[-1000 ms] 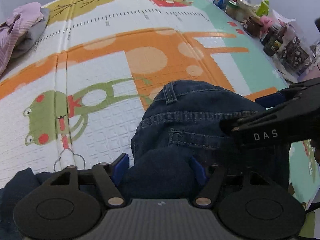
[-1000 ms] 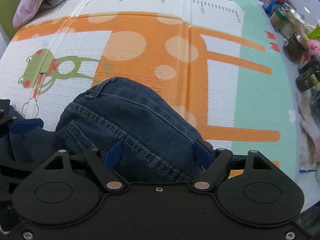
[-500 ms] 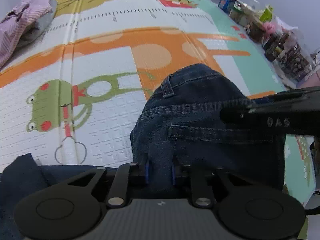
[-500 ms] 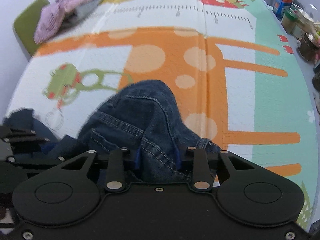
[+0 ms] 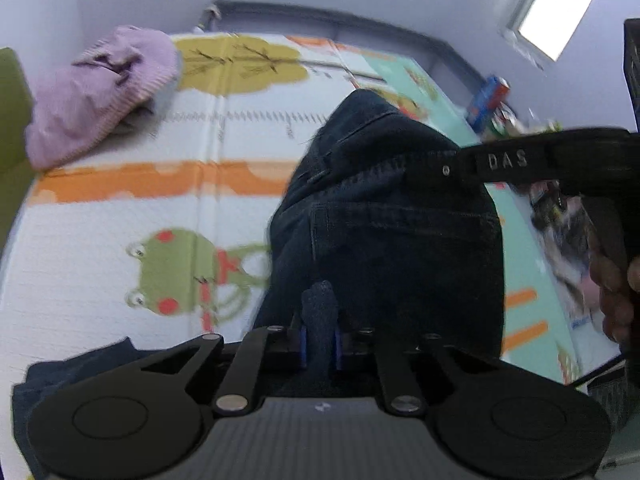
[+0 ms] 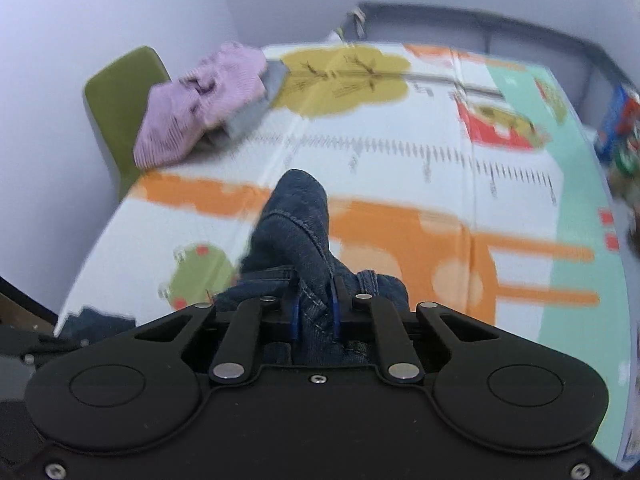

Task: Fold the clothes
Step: 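Lift the jeans by the waist with both grippers and lay them flat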

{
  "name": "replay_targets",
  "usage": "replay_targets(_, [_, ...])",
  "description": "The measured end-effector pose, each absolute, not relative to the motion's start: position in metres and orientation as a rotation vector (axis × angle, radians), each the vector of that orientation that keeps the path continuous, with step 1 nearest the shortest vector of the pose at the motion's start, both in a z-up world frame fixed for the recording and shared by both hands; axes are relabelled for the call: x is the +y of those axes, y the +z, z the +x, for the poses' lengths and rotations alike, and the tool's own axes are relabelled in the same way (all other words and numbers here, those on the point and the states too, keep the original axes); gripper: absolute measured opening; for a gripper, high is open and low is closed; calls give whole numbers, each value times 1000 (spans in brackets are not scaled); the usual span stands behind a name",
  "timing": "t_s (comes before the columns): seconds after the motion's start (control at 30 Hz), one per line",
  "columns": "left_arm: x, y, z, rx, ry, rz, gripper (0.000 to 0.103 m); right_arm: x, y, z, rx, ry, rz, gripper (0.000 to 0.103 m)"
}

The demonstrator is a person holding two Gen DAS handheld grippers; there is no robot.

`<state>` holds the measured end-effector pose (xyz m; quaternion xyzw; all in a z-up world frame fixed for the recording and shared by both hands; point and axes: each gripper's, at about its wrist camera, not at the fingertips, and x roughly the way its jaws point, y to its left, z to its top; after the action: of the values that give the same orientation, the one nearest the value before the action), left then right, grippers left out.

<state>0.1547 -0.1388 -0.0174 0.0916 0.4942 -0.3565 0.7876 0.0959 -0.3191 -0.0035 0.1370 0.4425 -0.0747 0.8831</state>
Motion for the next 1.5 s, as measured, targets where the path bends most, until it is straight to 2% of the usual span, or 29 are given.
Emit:
replay_targets(0.57, [-140,32,228,955,-661,11,11,-333,94,246,715,-154,215,9])
replay_targets(0.7, [-155,36,241,931,-692,-10,5,-352,108,273,668,-169,213,6])
replay_targets(0.77, [-166,32,247,942,-702,-13,5,-361,105,287,686,-194,177,3])
replay_targets(0.93, [-191,-1,258,1003,-670,35,5,-389,56,311,810,-271,132,2])
replay_targets(1.0, [-196,-14,260,1017,-639,69,7,-400,34,312,845,-302,146,5])
replay_targets(1.07, [-198,-25,264,1037,-613,87,12,-411,13,309,864,-344,173,13])
replay_targets(1.1, [-199,-31,267,1049,-603,91,12,-418,7,308,864,-360,198,19])
replay_targets(1.13, [-199,-35,269,1060,-593,94,12,-423,5,305,857,-376,213,33])
replay_targets(1.17, [-199,-38,271,1068,-586,96,13,-427,3,301,851,-393,227,39])
replay_targets(1.3, [-199,-41,274,1079,-574,103,27,-429,12,292,825,-387,177,41])
replay_targets(1.37, [-199,-36,272,1070,-578,109,31,-423,21,287,813,-378,159,49])
replay_targets(1.4, [-198,-33,270,1063,-583,112,33,-418,25,285,813,-366,144,50])
replay_targets(1.5, [-198,-22,266,1032,-596,129,47,-398,37,278,814,-343,84,50])
